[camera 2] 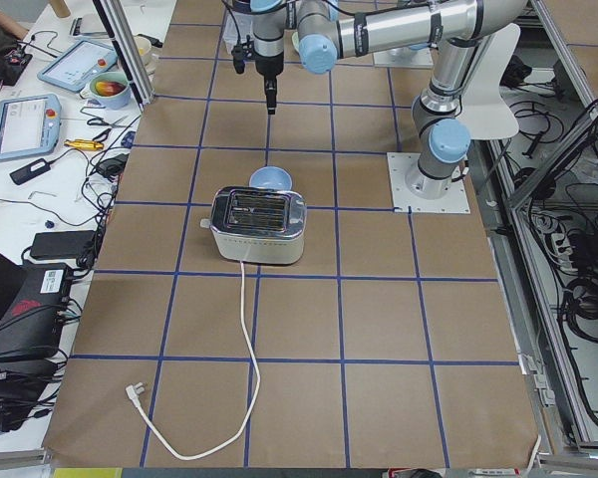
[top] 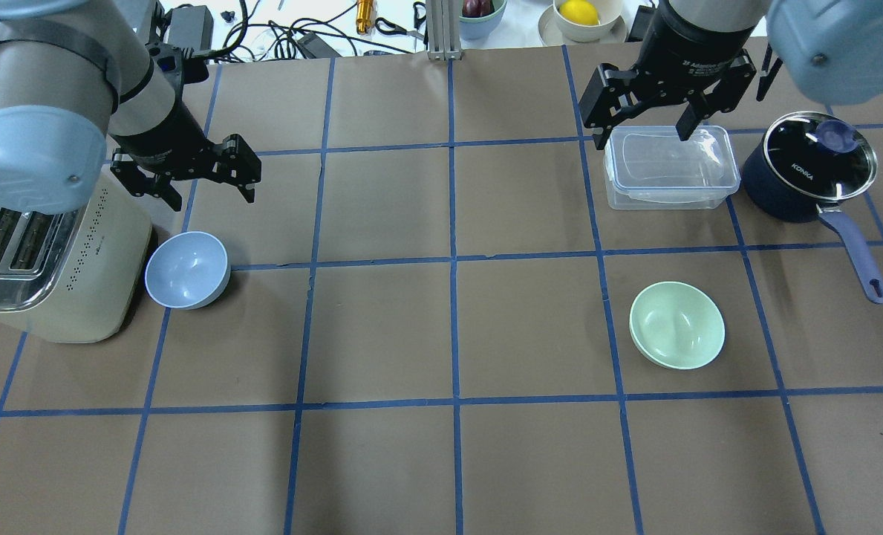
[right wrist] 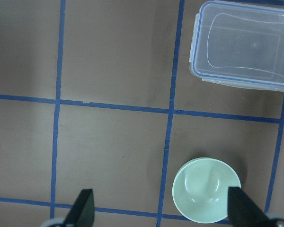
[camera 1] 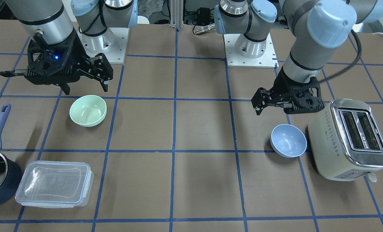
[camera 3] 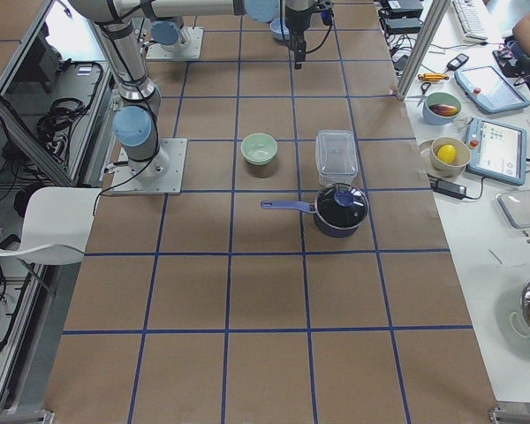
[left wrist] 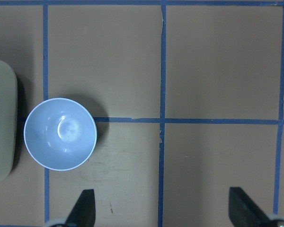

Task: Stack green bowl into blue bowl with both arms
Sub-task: 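Lower the left gripper onto the rim of the light blue bowl and grasp it, then lift the blue bowl with the left gripper while the right grasps the green bowl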

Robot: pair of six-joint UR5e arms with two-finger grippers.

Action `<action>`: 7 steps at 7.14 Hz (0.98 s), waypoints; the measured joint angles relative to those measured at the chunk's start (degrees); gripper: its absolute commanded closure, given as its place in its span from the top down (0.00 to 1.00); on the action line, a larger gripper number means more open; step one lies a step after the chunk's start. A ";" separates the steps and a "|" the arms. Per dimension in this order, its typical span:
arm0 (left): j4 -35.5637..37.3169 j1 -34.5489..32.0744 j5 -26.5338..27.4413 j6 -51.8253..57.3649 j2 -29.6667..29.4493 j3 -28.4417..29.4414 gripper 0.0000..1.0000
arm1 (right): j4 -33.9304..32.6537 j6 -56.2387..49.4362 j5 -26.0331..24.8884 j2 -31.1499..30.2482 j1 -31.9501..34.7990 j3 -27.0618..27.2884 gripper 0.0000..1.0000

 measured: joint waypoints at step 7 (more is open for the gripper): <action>28.62 7.15 1.74 8.51 -11.23 -16.01 0.06 | 0.92 -1.32 -0.76 0.16 -1.31 0.29 1.00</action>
